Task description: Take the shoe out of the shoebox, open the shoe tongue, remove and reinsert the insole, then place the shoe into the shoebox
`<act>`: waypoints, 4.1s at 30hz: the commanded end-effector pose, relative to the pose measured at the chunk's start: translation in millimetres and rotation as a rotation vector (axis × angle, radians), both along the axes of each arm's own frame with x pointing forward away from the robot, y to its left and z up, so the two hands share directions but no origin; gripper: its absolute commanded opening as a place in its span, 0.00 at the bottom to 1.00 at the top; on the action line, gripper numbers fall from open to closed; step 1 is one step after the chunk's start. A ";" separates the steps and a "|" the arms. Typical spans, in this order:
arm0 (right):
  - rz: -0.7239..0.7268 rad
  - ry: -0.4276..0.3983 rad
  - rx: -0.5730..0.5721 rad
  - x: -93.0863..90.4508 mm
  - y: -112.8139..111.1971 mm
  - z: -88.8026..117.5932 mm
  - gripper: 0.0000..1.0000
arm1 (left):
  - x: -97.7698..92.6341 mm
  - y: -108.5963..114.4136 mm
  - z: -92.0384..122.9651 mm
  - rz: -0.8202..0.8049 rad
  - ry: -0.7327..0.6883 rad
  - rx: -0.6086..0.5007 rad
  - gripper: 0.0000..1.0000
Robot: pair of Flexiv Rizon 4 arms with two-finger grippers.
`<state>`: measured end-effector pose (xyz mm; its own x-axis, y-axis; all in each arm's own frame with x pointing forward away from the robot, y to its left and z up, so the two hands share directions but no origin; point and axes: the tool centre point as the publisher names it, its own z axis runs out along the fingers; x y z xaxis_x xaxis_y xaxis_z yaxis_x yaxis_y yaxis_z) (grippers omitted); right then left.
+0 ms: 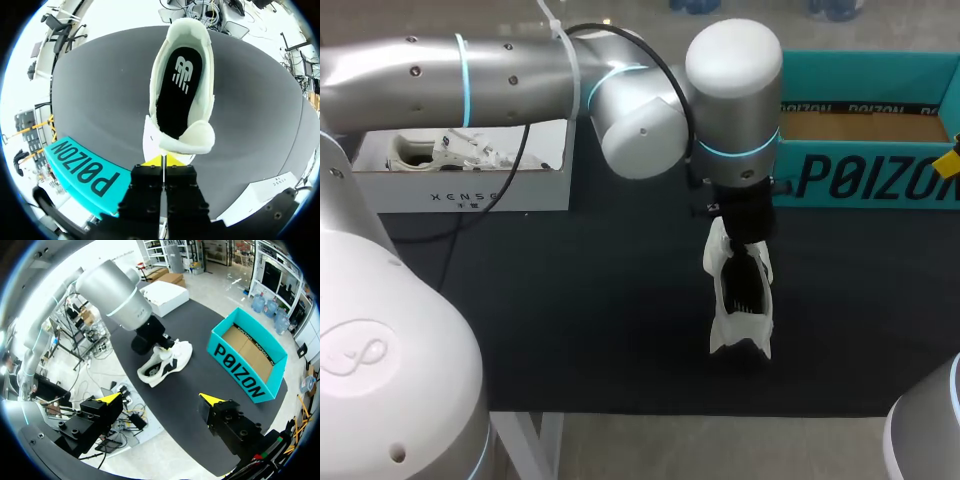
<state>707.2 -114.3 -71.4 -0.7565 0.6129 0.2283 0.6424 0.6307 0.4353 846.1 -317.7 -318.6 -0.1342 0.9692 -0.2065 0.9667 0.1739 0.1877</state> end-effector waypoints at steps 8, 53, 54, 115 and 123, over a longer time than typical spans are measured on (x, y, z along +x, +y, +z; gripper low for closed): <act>0.001 0.006 -0.003 2.6 0.6 0.8 1.00 | -8.1 8.6 -5.4 -0.007 0.012 -0.007 0.00; 0.001 0.006 -0.003 2.6 0.6 0.8 1.00 | -21.8 -19.9 -10.1 -0.047 0.014 -0.042 0.00; 0.001 0.006 -0.003 2.6 0.6 0.8 1.00 | -19.9 -19.1 -8.2 -0.033 0.008 -0.053 0.00; 0.001 0.006 -0.003 2.6 0.6 0.8 1.00 | -15.2 53.2 1.6 0.465 0.036 0.050 1.00; 0.001 0.006 -0.003 2.6 0.6 0.8 1.00 | -46.9 59.0 13.3 0.710 0.275 0.099 1.00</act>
